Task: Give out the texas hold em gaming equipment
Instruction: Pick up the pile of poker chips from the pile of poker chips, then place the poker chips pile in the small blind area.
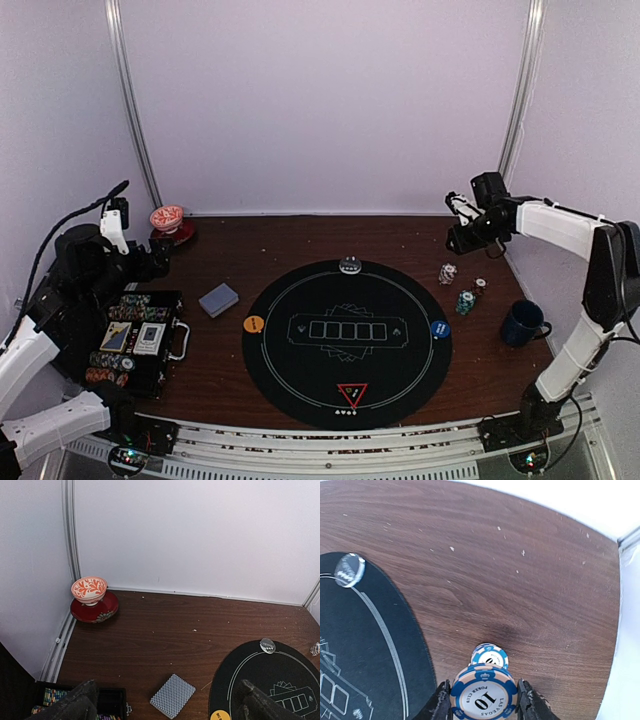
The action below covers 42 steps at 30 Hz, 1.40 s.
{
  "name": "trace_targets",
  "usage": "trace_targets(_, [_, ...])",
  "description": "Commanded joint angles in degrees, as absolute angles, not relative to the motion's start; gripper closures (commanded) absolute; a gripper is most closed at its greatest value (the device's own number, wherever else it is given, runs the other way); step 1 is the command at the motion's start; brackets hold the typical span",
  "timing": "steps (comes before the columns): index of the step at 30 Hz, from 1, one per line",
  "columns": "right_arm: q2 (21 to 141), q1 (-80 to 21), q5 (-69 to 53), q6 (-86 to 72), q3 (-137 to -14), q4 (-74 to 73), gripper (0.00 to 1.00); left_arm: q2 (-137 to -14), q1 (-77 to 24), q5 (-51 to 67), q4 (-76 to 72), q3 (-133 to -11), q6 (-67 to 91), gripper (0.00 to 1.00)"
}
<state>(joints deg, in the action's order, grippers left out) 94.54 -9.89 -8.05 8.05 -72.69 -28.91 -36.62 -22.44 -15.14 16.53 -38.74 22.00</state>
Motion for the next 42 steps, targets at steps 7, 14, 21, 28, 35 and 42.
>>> trace_targets(7, [86.5, -13.1, -11.6, 14.2, -65.3, -30.8, 0.73, -36.1, -21.8, -14.3, 14.0, -38.4, 22.4, 0.02])
trace_targets(14, [82.6, -16.1, -11.7, 16.3, -60.3, -30.8, 0.72, -36.0, -21.7, -14.5, 14.1, -38.3, 22.4, 0.02])
trace_targets(21, [86.1, -17.8, -9.9, 16.3, -58.8, -29.5, 0.72, -36.2, -21.6, -14.4, 14.1, -38.3, 22.5, 0.02])
trace_targets(28, [92.8, -21.7, -7.2, 16.2, -58.4, -28.4, 0.72, -35.9, -21.5, -14.4, 14.1, -38.3, 22.4, 0.02])
trace_targets(35, [97.0, -22.9, -5.5, 15.7, -58.1, -28.0, 0.72, -35.8, -21.5, -14.2, 14.1, -38.3, 22.4, 0.02])
trace_targets(42, [98.0, -22.8, -4.9, 16.2, -57.6, -28.3, 0.72, -35.9, -21.5, -14.3, 14.0, -38.3, 22.4, 0.02])
